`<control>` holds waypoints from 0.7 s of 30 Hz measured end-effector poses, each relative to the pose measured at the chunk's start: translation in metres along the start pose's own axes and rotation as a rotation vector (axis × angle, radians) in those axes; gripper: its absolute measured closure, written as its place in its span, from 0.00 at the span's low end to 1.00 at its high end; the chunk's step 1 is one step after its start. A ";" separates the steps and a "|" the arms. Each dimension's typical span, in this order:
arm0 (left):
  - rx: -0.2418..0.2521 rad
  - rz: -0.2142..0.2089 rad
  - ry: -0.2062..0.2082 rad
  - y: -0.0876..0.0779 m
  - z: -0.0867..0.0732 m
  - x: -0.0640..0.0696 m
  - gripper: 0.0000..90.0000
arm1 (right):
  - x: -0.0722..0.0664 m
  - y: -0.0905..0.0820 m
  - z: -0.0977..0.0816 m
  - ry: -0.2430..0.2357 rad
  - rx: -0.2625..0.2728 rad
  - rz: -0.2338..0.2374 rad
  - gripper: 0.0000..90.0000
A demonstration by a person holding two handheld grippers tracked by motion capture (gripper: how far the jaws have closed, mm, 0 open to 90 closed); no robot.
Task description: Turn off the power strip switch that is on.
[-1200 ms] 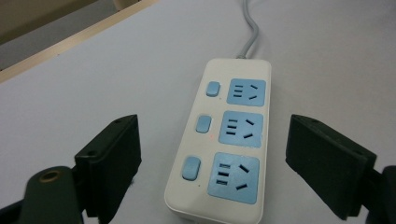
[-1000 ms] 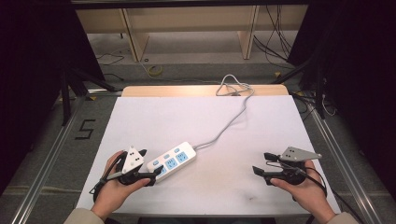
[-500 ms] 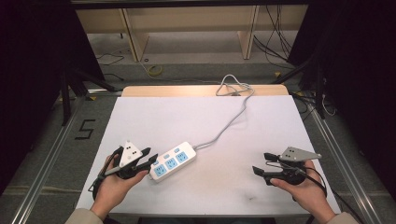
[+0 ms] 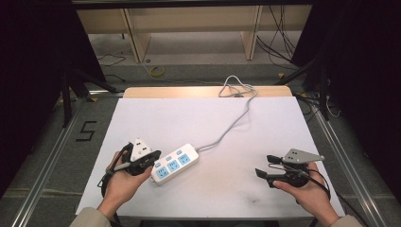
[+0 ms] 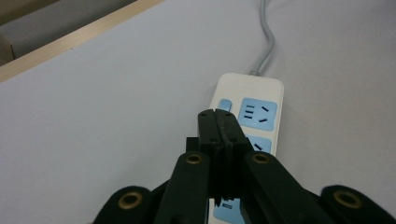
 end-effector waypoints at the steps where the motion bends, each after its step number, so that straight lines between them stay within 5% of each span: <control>1: -0.004 -0.002 -0.001 0.002 0.001 0.001 1.00 | 0.000 0.000 0.000 0.000 0.000 0.000 0.32; 21: -0.121 0.009 0.004 0.025 0.005 0.000 1.00 | -0.001 0.000 0.000 0.000 0.000 0.003 0.32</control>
Point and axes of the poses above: each handheld gripper's, and its own axes: y roughly forward along the jaws, z roughly out of its top, x roughly to its right, the point moved 10 cm from there along y, roughly forward along the jaws, and after that the axes turned 8 degrees about -y, right-handed, at the moved point
